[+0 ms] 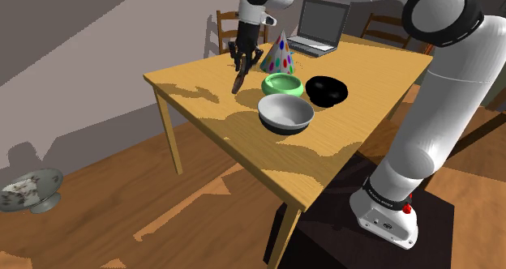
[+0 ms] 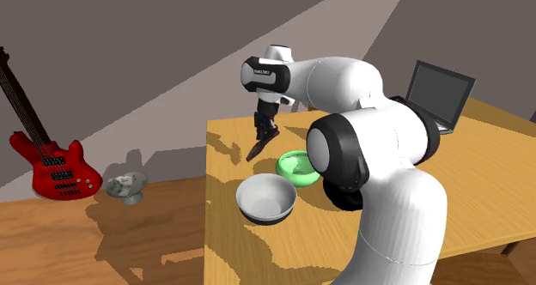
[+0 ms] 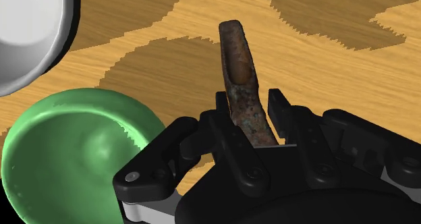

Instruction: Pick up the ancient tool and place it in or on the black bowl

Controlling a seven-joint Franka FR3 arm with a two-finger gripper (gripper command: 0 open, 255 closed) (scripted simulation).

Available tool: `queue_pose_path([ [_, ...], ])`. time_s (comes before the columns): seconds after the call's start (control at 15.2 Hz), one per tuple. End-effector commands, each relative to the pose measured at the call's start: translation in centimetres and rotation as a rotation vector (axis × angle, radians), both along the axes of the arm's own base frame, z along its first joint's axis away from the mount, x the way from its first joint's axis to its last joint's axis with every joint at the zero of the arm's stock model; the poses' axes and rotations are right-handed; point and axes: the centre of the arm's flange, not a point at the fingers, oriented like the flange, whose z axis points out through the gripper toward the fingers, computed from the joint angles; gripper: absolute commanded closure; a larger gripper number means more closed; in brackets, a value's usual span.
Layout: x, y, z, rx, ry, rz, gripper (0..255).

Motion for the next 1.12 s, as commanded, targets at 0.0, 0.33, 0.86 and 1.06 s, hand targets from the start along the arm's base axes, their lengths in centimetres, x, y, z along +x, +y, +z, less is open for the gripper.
queue_pose_path([
  [0.0, 0.1, 0.1, 1.1, 0.0, 0.0, 0.0, 255],
  [0.33, 0.1, 0.1, 3.7, 0.0, 0.0, 0.0, 255],
  [0.86, -1.9, -1.6, 6.6, 0.0, 0.0, 0.0, 255],
  [1.06, -4.9, -4.2, 6.6, 0.0, 0.0, 0.0, 255],
])
